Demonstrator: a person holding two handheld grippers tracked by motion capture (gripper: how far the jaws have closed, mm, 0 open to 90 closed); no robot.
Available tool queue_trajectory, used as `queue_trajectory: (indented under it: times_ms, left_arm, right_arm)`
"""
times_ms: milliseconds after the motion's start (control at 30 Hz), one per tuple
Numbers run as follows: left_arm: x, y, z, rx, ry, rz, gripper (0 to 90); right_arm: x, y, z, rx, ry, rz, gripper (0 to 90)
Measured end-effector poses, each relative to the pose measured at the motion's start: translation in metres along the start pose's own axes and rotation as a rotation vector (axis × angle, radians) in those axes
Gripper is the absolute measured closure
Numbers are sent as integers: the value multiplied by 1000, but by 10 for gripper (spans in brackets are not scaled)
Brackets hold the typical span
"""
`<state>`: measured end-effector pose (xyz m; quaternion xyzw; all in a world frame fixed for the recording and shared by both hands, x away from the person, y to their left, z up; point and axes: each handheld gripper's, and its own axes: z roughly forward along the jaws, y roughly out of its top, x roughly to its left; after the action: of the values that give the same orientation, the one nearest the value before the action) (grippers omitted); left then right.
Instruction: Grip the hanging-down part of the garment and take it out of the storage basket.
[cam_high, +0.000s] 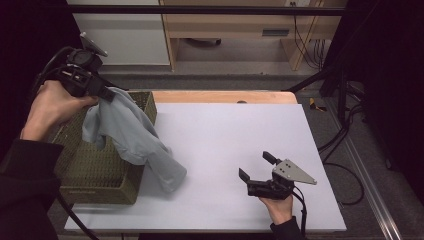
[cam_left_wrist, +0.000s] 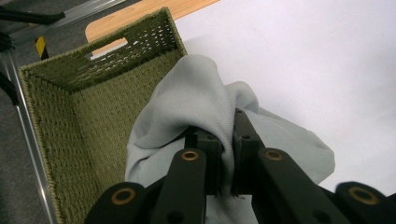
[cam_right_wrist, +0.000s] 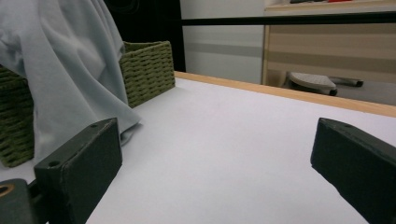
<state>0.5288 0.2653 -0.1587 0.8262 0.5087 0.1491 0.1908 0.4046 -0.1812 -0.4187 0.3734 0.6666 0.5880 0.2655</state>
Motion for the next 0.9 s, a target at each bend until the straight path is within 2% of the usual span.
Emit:
queue_trajectory:
  times_ms: [100, 433, 600, 900]
  left_arm:
    - [2, -1, 0, -6, -3, -8, 845]
    - [5, -4, 0, -9, -4, -16, 845]
    - [5, -4, 1, -9, -6, -15, 845]
    - [2, -2, 1, -8, -8, -12, 845]
  right_arm:
    - [-4, -7, -4, 4, -24, 15, 19]
    - [-4, -14, -14, -31, -39, 14, 18]
    - [-4, -21, -19, -29, -51, -12, 16]
    - [-6, -27, -28, -34, -65, 8, 14]
